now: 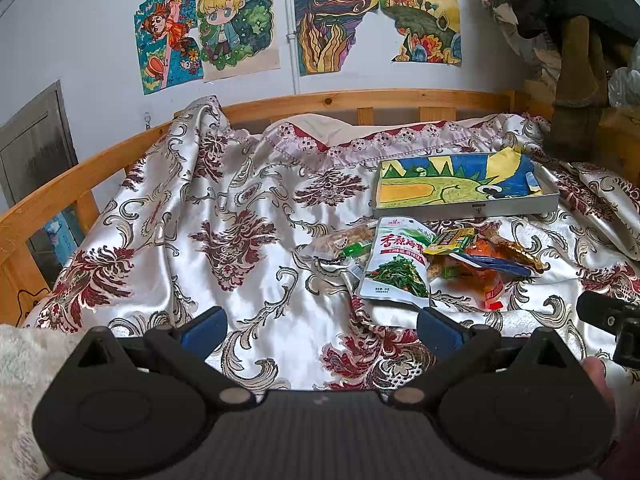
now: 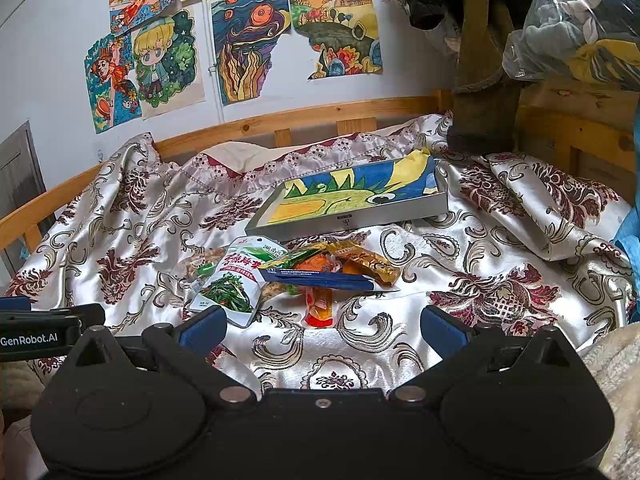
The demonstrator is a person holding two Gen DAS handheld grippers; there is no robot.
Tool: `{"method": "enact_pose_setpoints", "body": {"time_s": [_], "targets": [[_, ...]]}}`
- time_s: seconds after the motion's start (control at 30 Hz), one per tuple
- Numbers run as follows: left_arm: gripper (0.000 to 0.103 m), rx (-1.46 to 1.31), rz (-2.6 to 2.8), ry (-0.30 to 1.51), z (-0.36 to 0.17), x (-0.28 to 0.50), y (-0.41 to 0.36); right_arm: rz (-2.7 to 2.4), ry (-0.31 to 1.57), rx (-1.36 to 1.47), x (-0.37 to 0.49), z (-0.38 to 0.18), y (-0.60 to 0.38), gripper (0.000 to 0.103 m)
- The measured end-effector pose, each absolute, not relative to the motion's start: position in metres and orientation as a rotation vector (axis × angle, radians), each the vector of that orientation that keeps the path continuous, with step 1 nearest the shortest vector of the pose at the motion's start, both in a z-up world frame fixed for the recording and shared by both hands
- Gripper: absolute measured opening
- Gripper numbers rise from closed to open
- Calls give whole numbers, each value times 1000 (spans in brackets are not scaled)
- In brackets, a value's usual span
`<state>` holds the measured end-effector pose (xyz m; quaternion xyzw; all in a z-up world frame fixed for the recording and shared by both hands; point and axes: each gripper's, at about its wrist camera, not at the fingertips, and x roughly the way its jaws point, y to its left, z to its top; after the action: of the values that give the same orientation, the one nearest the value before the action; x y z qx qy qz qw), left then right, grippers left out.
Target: Organize snacks
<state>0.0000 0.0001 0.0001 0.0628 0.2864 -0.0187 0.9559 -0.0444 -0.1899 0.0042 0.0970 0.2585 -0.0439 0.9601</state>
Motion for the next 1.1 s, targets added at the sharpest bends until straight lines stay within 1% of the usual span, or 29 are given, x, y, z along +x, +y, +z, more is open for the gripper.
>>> {"method": "enact_pose_setpoints", "body": {"time_s": [1.1], "targets": [[103, 120, -38, 605, 1, 4, -1, -86, 513, 192, -41, 11, -195, 102]]}}
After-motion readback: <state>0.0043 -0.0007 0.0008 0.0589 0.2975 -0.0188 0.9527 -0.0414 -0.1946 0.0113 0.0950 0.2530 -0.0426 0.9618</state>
